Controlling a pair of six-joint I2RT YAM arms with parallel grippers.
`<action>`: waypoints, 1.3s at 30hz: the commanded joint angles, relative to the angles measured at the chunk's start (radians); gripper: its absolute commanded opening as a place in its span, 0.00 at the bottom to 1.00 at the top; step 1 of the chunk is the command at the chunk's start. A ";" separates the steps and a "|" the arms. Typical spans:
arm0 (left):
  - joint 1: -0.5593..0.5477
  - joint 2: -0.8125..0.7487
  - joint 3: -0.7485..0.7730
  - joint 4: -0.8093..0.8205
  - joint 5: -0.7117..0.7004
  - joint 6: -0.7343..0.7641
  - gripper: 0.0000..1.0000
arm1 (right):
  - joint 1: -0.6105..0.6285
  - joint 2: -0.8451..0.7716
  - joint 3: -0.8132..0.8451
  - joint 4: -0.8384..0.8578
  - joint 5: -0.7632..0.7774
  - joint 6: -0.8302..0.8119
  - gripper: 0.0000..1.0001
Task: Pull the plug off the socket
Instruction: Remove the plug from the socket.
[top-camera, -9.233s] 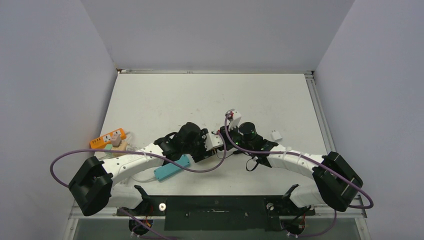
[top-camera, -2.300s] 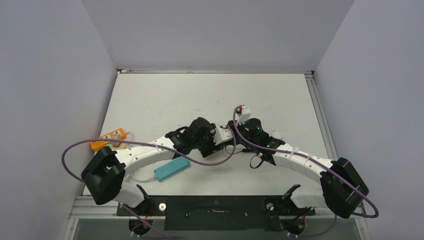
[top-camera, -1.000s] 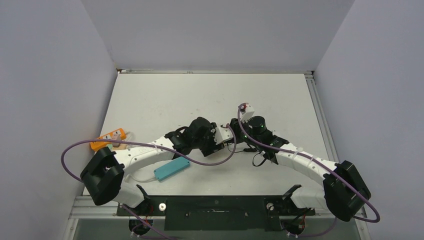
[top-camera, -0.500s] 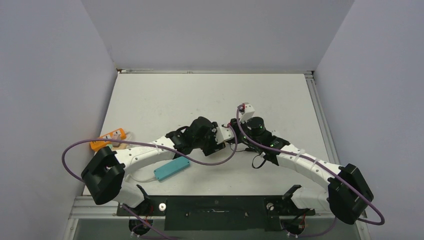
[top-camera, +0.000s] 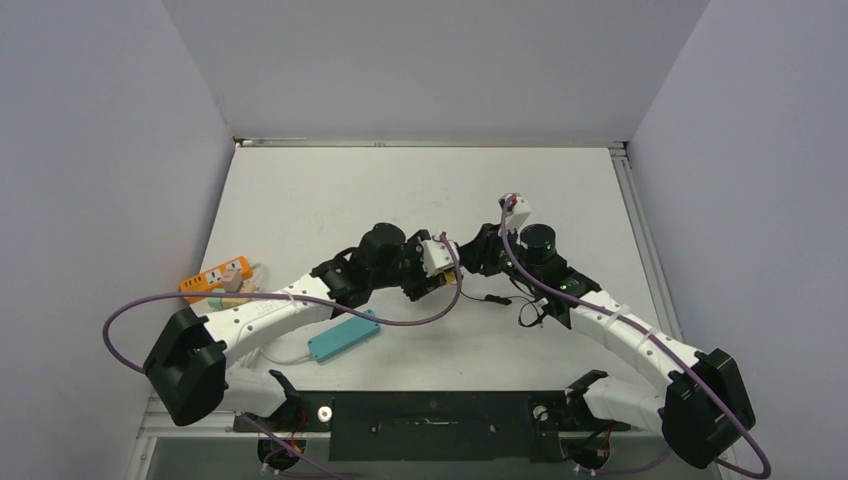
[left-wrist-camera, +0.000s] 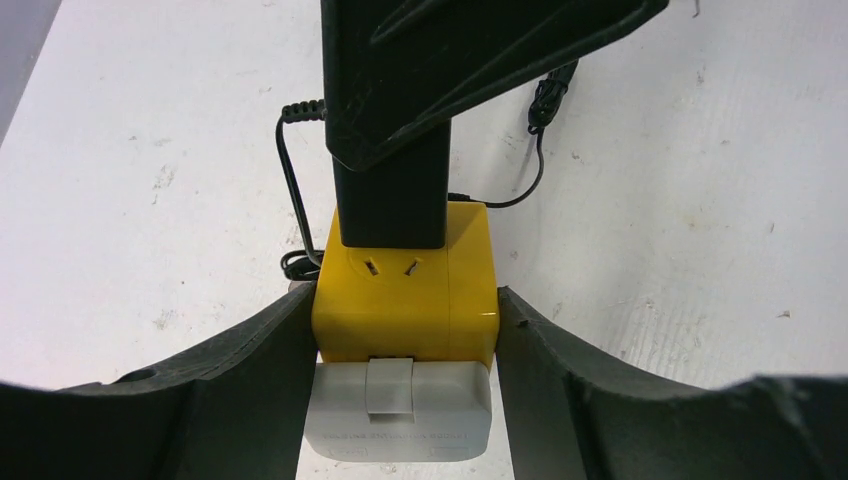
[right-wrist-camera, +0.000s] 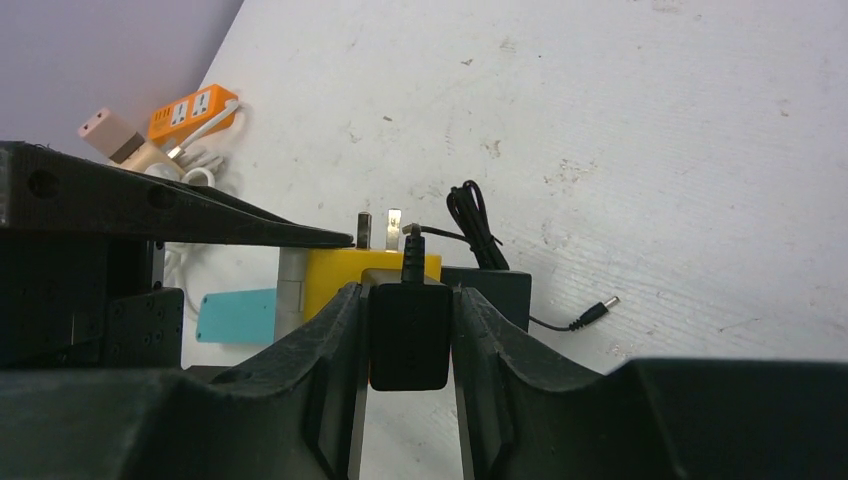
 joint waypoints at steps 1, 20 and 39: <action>0.063 -0.027 -0.028 -0.172 -0.096 -0.016 0.00 | -0.098 -0.021 -0.001 0.014 0.110 -0.052 0.05; -0.044 0.091 0.001 -0.258 -0.342 0.033 0.00 | -0.069 0.001 0.118 -0.054 0.034 -0.015 0.05; -0.042 0.153 0.035 -0.282 -0.405 -0.009 0.00 | 0.108 -0.013 0.116 -0.079 0.260 -0.022 0.05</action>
